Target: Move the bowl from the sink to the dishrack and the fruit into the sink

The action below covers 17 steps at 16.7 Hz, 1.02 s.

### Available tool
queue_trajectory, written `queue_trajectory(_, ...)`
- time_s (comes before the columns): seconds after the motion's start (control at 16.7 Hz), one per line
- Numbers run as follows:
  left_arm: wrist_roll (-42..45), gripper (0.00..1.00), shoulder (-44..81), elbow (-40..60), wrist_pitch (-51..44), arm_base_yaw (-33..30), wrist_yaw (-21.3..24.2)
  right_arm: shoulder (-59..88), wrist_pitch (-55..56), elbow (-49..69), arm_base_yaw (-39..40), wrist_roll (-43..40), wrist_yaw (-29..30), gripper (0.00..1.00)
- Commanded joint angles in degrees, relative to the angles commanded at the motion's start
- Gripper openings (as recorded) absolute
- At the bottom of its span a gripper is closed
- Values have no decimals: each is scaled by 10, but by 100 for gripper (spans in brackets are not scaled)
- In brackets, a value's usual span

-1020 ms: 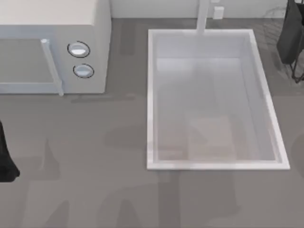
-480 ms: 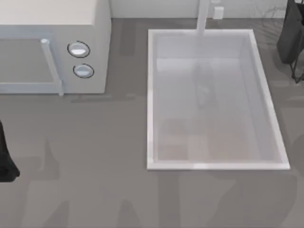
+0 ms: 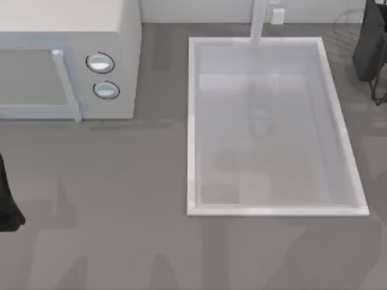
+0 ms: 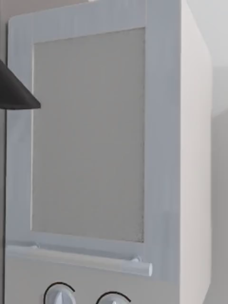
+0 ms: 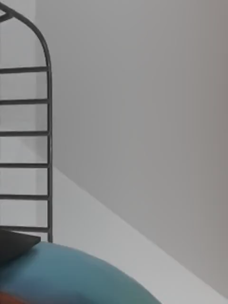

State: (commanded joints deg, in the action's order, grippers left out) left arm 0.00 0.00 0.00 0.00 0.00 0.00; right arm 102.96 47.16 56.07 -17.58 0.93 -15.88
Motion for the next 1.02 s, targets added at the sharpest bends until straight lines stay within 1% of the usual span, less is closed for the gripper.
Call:
queue_trajectory(0.66, 0, 100, 0, 0, 0, 0, 0, 0, 0, 0, 0, 0, 0, 98)
queue_trajectory(0.72, 0, 100, 0, 0, 0, 0, 0, 0, 0, 0, 0, 0, 0, 100)
queue_trajectory(1.02, 0, 100, 0, 0, 0, 0, 0, 0, 0, 0, 0, 0, 0, 100)
